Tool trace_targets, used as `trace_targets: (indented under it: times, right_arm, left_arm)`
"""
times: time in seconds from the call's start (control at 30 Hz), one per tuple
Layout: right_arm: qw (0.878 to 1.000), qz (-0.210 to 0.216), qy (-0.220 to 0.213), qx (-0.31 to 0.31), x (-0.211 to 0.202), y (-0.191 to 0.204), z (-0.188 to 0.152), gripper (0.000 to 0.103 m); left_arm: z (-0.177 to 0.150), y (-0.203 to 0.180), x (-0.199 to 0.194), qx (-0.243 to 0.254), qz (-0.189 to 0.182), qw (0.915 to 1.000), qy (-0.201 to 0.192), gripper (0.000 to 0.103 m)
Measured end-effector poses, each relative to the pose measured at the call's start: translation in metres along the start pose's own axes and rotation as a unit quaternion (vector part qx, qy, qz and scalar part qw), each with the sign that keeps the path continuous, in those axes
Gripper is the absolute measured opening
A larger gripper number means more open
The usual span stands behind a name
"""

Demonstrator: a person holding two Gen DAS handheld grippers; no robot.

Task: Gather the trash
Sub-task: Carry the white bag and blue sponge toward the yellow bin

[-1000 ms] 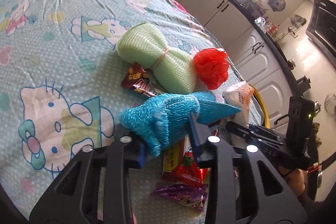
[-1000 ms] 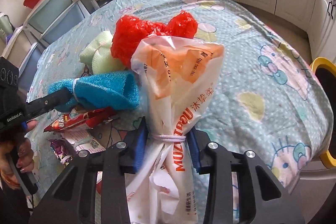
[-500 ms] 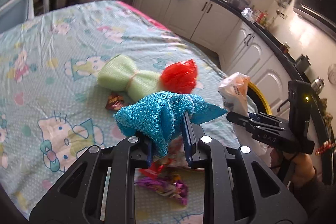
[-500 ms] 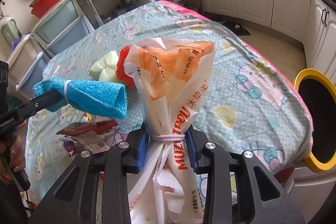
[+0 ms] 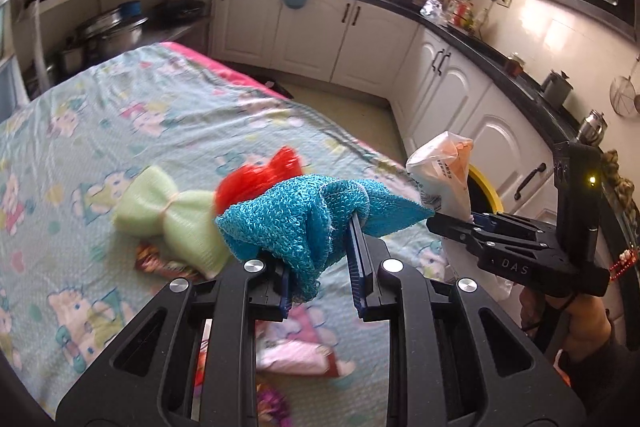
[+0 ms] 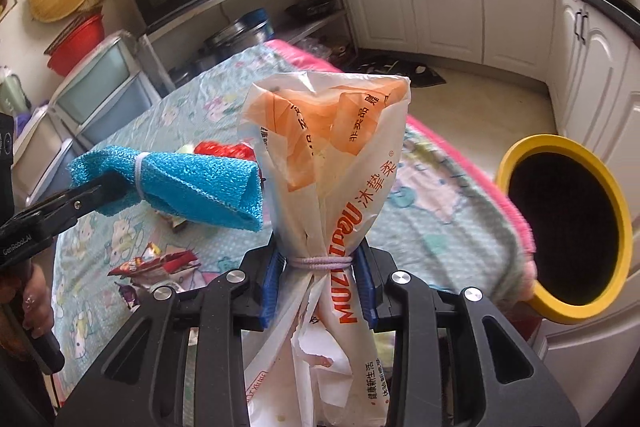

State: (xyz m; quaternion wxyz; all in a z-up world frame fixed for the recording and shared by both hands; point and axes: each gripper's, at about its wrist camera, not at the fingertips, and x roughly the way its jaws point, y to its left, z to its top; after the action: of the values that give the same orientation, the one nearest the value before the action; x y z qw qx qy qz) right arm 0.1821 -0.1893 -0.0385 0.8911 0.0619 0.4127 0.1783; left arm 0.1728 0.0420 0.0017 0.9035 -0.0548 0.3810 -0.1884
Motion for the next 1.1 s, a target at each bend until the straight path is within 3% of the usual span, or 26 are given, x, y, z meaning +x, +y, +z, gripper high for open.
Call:
trace_targets:
  times: [0.6, 1.1]
  right_arm:
    - [0.996, -0.054, -0.044, 0.062, -0.044, -0.075, -0.001, 0.031]
    - [0.984, -0.109, -0.075, 0.12, -0.078, -0.146, -0.005, 0.031]
  left_arm:
    - [0.036, -0.088, 0.048, 0.053, -0.044, 0.9976, 0.007, 0.016]
    - [0.056, -0.164, 0.098, 0.098, -0.078, 0.992, 0.016, 0.016]
